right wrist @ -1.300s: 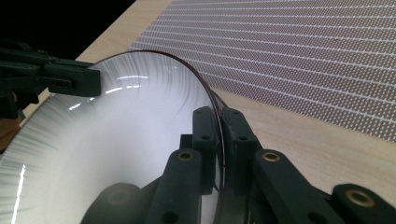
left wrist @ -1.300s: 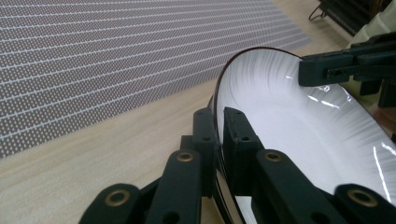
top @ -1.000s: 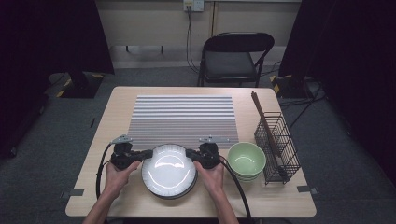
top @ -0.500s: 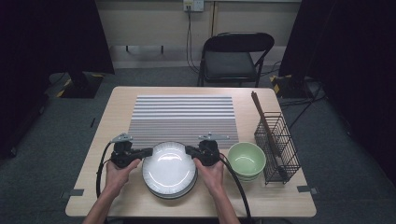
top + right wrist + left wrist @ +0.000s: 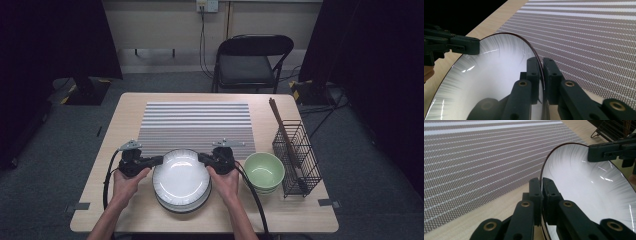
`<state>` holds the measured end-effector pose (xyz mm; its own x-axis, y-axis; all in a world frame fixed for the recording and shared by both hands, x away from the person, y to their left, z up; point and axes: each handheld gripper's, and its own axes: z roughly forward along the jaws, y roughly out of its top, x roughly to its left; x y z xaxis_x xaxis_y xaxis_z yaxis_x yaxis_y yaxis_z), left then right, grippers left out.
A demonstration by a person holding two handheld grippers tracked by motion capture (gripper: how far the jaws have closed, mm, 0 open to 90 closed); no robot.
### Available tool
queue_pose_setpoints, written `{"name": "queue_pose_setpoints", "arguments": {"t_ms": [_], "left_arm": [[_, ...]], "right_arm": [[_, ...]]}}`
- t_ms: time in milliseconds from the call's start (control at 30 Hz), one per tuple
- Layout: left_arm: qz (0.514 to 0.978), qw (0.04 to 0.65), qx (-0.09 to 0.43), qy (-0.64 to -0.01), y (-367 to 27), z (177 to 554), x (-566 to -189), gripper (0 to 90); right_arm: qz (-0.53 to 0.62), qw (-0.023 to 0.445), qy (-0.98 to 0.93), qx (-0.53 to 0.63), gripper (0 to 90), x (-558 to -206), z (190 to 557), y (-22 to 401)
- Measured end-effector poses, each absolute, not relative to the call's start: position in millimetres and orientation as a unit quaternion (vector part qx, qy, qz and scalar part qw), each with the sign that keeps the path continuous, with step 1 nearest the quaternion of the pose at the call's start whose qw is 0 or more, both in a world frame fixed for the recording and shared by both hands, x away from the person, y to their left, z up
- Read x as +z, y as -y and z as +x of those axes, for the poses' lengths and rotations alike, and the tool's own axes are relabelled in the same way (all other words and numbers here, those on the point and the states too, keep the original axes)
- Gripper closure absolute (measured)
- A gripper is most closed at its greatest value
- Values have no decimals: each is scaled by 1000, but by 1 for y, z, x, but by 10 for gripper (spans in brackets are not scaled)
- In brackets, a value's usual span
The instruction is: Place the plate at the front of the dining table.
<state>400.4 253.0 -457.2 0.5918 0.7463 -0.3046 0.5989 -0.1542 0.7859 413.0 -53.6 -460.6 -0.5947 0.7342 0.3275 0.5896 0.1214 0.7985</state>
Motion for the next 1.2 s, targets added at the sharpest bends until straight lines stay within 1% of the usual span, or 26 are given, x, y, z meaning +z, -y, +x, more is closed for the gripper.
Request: {"name": "queue_pose_setpoints", "arguments": {"t_ms": [100,167,233,533,867,1100,1200], "left_arm": [[754,478,85,-441,-254,402,-457,871],[751,482,78,-445,-255,402,-458,871],[754,477,85,-444,-255,402,-457,872],[746,487,79,-446,-256,407,-458,874],[749,480,89,-448,-254,409,-454,874],[748,482,93,-447,-256,420,-448,874],[737,492,86,-454,-258,425,-451,874]], "right_arm": [[443,76,-744,494,839,-458,416,52],[443,76,-745,494,839,-457,417,52],[443,72,-744,495,840,-460,418,52],[448,66,-741,497,840,-463,423,53],[447,67,-738,501,833,-460,427,53],[449,71,-735,503,834,-455,436,50],[454,68,-733,502,840,-456,440,50]]}}
